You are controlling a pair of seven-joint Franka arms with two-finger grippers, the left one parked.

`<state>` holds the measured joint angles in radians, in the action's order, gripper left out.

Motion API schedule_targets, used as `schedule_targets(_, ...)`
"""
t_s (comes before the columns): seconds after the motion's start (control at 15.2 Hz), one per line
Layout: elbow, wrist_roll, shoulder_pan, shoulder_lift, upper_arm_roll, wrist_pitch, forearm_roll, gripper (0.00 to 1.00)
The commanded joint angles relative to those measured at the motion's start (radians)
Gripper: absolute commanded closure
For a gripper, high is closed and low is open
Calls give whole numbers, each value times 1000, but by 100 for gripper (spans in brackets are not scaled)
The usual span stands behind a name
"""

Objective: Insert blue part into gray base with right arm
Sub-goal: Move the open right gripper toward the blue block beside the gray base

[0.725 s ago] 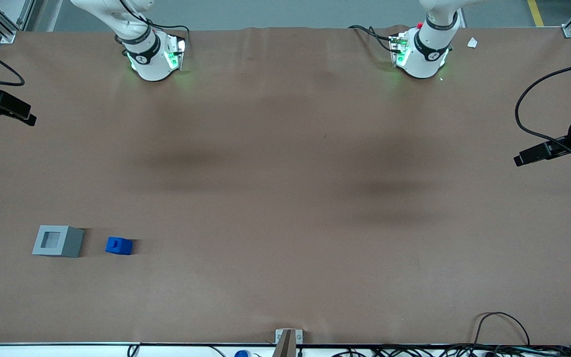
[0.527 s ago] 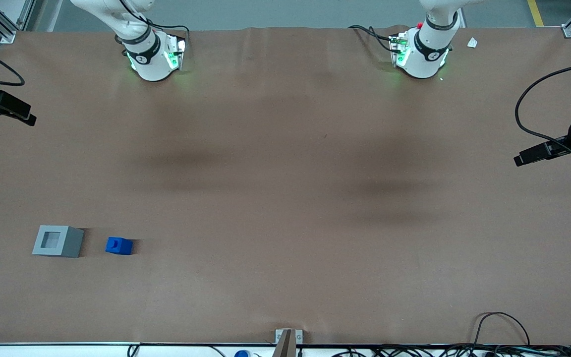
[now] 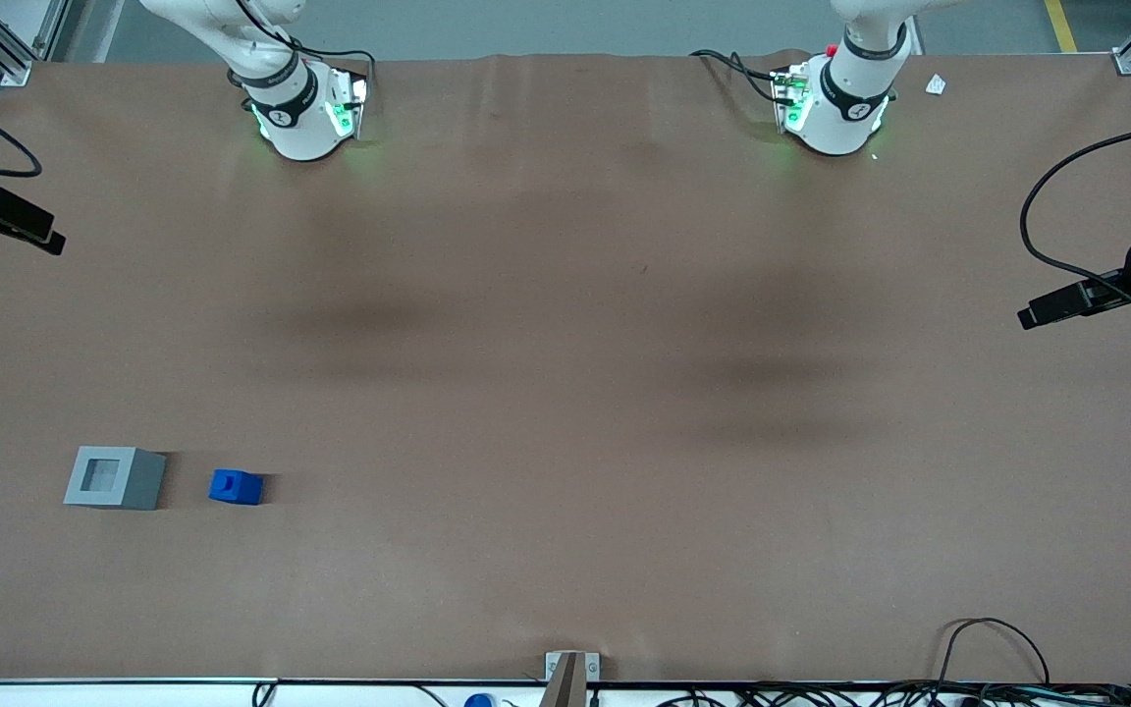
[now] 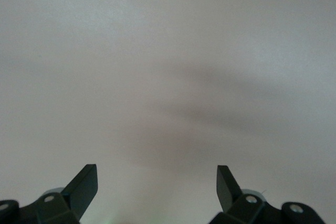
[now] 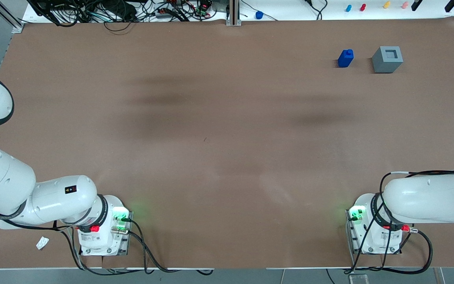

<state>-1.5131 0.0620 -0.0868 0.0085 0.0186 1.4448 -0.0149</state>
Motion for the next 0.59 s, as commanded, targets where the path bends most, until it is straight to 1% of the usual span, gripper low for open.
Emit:
schedule_targets(0.0, -5, -4, -10, 40, 9, 28, 13, 0)
schedule_targets(0.4, -9, -1, -4, 154, 9, 105, 10, 0)
schedule_targets(0.53, -10, 1, 10, 198, 9, 161, 10, 0)
